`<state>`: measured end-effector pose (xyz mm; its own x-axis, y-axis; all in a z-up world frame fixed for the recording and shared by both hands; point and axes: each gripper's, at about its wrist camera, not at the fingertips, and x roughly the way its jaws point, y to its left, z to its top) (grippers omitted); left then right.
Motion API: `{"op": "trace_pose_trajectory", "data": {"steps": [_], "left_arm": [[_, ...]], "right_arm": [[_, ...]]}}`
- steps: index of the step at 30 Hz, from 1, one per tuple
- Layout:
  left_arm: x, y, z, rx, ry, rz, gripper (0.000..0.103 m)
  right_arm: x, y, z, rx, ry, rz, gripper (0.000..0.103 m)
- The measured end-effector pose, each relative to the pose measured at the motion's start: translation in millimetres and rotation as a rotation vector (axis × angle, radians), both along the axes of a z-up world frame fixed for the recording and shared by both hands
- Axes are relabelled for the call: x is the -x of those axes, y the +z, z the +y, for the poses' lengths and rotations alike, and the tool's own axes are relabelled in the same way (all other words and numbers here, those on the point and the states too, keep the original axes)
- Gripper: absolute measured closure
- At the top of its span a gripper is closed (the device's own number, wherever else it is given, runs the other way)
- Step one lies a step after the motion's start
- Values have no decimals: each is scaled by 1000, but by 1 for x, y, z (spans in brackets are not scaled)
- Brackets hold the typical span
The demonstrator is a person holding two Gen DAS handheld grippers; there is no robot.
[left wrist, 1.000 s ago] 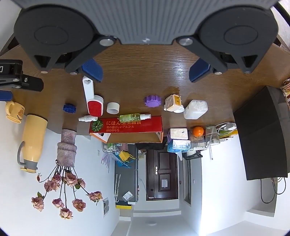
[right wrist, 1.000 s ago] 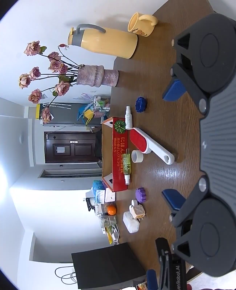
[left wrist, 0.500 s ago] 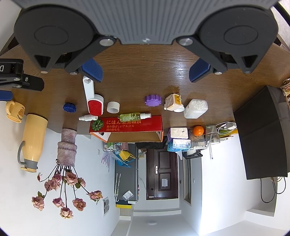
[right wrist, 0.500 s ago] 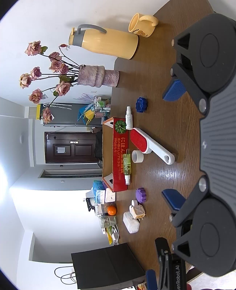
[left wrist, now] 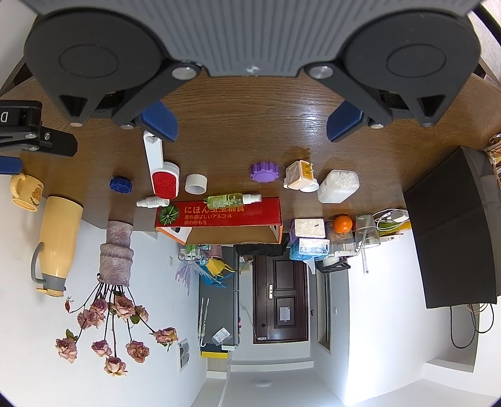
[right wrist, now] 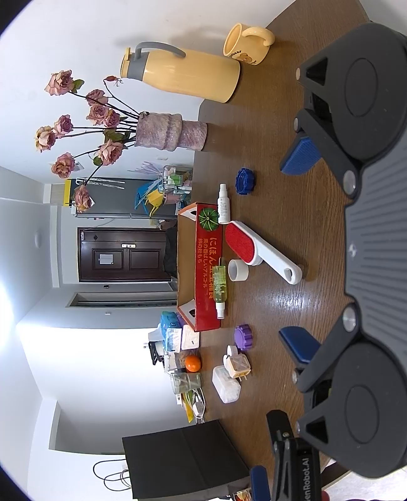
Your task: Organize rigid objects
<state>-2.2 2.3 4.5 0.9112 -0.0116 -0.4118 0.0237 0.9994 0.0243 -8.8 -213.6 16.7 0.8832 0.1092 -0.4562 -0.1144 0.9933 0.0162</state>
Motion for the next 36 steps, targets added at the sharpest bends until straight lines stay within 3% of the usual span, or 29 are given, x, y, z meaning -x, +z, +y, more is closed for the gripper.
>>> {"op": "trace_pose_trajectory", "data": {"steps": [36], "left_arm": [[2, 3, -1, 0, -2, -8, 0]], "right_arm": [[1, 0, 1, 6, -3, -2, 0]]}}
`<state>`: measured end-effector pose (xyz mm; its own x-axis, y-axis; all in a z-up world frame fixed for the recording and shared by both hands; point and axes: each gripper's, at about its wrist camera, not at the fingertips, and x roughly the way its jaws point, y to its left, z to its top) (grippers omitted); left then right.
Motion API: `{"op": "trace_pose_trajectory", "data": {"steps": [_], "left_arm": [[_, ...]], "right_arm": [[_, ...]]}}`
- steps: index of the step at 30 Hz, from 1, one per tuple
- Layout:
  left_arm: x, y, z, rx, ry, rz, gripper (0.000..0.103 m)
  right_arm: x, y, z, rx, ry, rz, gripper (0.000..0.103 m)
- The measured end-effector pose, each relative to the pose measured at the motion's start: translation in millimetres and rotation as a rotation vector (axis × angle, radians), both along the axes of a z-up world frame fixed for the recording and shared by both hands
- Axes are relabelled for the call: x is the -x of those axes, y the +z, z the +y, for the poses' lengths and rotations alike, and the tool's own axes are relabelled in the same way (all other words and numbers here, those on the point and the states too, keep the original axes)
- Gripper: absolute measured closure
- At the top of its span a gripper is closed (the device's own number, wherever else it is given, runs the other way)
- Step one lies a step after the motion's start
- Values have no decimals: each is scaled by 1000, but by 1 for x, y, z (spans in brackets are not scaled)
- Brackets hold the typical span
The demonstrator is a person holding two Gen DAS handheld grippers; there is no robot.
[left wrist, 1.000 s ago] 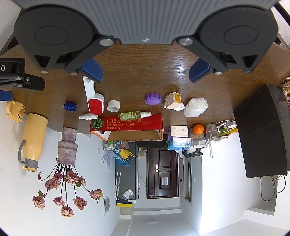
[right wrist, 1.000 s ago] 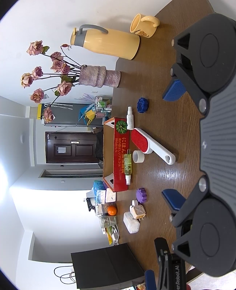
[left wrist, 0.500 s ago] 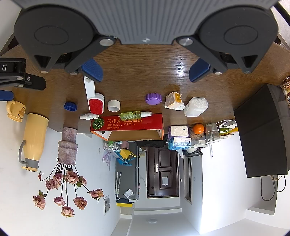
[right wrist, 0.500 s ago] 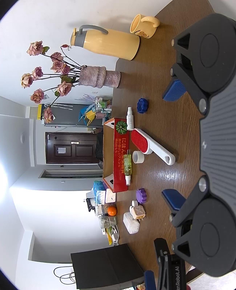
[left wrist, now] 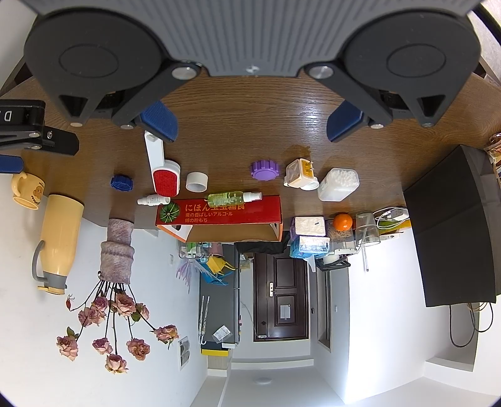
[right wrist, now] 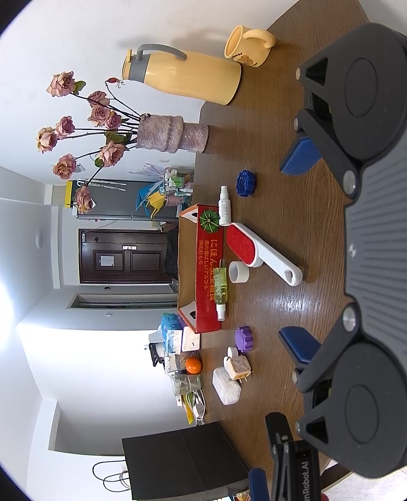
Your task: Organize rigid objects
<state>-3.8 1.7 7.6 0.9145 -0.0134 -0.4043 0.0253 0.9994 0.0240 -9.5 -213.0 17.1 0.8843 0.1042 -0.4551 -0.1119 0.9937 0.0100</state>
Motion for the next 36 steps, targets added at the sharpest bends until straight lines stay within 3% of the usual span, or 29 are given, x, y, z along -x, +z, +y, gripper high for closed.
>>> {"op": "trace_pose_trajectory", "data": {"steps": [19, 36], "left_arm": [[-1, -2, 1, 1, 0, 4, 0], [-44, -12, 17, 15, 10, 49, 0]], "right_arm": [[-2, 0, 0, 3, -9, 3, 0], [-43, -11, 15, 14, -24, 44, 0]]}}
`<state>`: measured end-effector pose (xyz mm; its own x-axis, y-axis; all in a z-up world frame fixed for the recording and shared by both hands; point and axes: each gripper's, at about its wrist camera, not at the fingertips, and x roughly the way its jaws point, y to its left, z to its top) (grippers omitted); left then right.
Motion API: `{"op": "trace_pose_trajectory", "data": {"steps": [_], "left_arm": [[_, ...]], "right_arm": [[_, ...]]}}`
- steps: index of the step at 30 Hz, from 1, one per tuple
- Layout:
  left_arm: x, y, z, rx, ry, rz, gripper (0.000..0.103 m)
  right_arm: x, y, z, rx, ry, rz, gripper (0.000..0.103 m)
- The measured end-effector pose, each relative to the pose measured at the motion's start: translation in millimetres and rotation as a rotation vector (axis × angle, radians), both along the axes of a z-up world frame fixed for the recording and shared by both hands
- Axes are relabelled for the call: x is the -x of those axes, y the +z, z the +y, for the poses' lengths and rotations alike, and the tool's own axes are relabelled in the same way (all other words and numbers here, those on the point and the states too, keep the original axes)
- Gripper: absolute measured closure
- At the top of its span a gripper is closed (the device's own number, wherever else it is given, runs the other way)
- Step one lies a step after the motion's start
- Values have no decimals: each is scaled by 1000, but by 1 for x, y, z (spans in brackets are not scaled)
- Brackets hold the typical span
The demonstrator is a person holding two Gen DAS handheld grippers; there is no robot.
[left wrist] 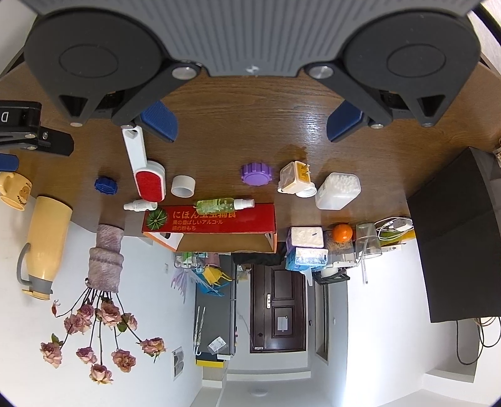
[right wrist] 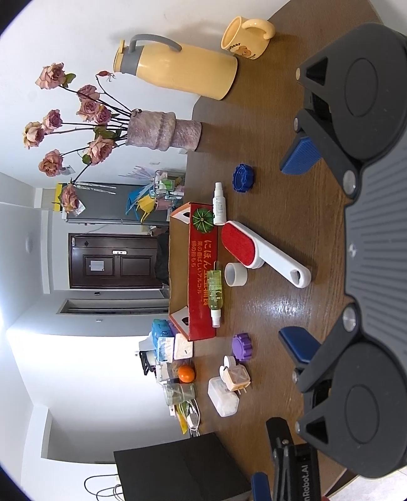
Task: Organize rigid objects
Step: 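Reach the left tool to the beige block while the right tool approaches the lint brush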
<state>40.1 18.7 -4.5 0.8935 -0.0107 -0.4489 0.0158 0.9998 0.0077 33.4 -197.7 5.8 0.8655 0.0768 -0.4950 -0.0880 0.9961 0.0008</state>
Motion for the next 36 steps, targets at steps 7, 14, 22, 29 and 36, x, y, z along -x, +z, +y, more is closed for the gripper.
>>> {"op": "trace_pose_trajectory", "data": {"steps": [7, 14, 22, 29, 36], "left_arm": [[-27, -4, 11, 9, 2, 21, 0], [-55, -10, 20, 16, 3, 44, 0], [-91, -19, 33, 25, 15, 80, 0], [-126, -27, 44, 26, 33, 110, 0], [-160, -27, 56, 2, 64, 116, 0]], "right_arm": [[-25, -7, 9, 6, 1, 25, 0], [-53, -14, 16, 7, -3, 49, 0], [-90, -28, 24, 5, -18, 95, 0], [-125, -40, 31, 13, -29, 133, 0], [-161, -52, 36, 25, -41, 168, 1]]}}
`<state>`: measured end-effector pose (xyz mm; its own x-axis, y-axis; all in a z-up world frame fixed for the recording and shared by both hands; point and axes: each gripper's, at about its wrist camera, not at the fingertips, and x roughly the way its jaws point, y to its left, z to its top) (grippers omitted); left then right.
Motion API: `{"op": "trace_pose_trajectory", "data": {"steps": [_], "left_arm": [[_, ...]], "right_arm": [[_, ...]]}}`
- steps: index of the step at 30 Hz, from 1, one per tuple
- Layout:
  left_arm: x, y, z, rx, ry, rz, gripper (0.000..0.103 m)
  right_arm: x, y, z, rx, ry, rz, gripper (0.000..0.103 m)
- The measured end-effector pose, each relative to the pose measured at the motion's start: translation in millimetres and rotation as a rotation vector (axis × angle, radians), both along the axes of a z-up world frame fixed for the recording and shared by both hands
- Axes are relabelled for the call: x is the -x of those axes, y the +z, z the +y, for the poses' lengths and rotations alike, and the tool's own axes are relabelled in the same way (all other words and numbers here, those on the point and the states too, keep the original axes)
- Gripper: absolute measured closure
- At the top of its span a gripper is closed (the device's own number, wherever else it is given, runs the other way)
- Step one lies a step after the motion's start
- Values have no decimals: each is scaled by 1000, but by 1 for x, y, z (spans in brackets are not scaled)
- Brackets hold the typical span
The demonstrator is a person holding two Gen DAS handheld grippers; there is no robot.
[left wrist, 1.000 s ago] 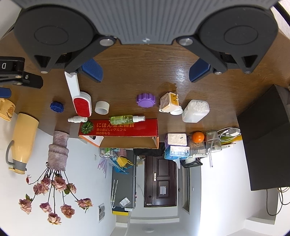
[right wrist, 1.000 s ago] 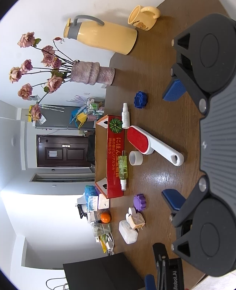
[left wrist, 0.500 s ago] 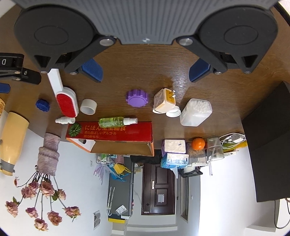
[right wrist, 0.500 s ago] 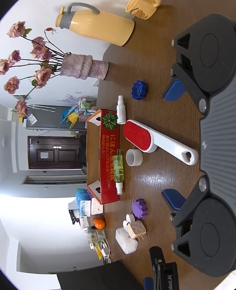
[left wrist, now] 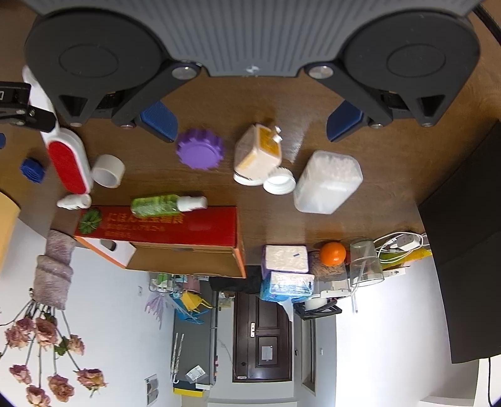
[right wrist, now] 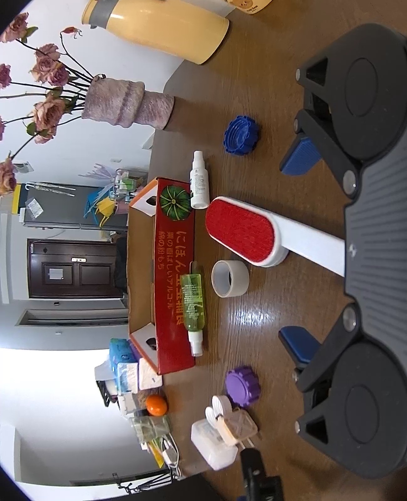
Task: Organize rigid objects
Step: 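Reach the left tool to the beige block while the right tool approaches the lint brush, then close the left tool on the beige block while the right tool grasps the red lint brush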
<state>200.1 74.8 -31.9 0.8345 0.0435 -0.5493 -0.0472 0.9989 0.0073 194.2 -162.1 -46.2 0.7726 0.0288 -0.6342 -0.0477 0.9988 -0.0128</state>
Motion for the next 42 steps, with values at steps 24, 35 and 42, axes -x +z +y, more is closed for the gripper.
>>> {"op": "trace_pose_trajectory", "data": {"steps": [24, 35, 42], "left_arm": [[-84, -33, 15, -37, -53, 105, 35], [-87, -38, 18, 12, -79, 108, 71], [-86, -37, 17, 13, -70, 101, 71]], "right_arm": [[-70, -24, -2, 29, -44, 61, 1], [-88, -38, -4, 29, -110, 81, 1], [-90, -43, -8, 9, -123, 78, 11]]}}
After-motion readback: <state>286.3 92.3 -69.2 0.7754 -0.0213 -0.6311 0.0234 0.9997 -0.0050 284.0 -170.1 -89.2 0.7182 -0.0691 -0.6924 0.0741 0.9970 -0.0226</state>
